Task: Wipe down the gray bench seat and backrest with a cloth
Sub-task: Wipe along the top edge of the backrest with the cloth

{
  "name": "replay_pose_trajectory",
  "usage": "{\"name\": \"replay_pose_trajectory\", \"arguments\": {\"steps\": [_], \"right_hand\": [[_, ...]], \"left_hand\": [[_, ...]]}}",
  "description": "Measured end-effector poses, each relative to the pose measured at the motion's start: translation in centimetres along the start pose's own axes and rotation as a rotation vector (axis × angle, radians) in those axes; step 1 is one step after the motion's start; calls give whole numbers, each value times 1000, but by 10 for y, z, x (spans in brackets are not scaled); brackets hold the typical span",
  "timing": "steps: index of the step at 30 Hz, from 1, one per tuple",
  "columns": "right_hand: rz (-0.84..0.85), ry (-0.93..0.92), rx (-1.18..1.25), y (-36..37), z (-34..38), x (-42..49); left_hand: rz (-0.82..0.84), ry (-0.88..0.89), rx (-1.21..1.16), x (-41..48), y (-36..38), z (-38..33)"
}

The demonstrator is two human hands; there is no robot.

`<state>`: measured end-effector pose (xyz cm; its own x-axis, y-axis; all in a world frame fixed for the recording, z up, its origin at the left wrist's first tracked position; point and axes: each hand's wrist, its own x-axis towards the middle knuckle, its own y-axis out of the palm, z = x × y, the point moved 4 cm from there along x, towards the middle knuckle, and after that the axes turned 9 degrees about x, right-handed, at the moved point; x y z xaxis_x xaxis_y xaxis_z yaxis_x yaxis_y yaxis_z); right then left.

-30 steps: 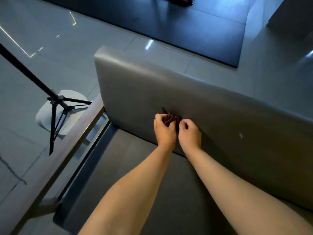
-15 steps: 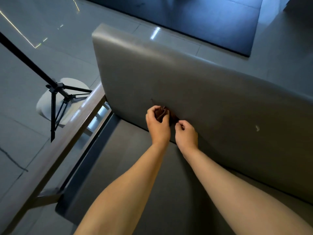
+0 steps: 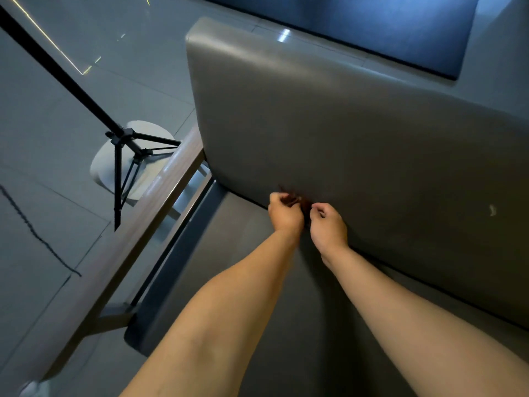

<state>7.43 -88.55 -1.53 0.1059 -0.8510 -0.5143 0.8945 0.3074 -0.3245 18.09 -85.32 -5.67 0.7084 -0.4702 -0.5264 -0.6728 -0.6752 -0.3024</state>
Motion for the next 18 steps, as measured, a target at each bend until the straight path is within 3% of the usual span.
{"name": "replay_pose_trajectory", "arguments": {"steps": [2,11,15,18], "right_hand": [[48,28,16,6,-2,-3],[24,38,50,35,-10,10],[-6,-11,58,34,-18,22],[-9,-42,62,34,-24,25]], "left_hand": [[-18,-108,-17,6,-19,29],[-216,-22,-169,49,-78,23],[-143,-146,-141,77,-65,27],[-137,-141,-70,73,-47,28]]}}
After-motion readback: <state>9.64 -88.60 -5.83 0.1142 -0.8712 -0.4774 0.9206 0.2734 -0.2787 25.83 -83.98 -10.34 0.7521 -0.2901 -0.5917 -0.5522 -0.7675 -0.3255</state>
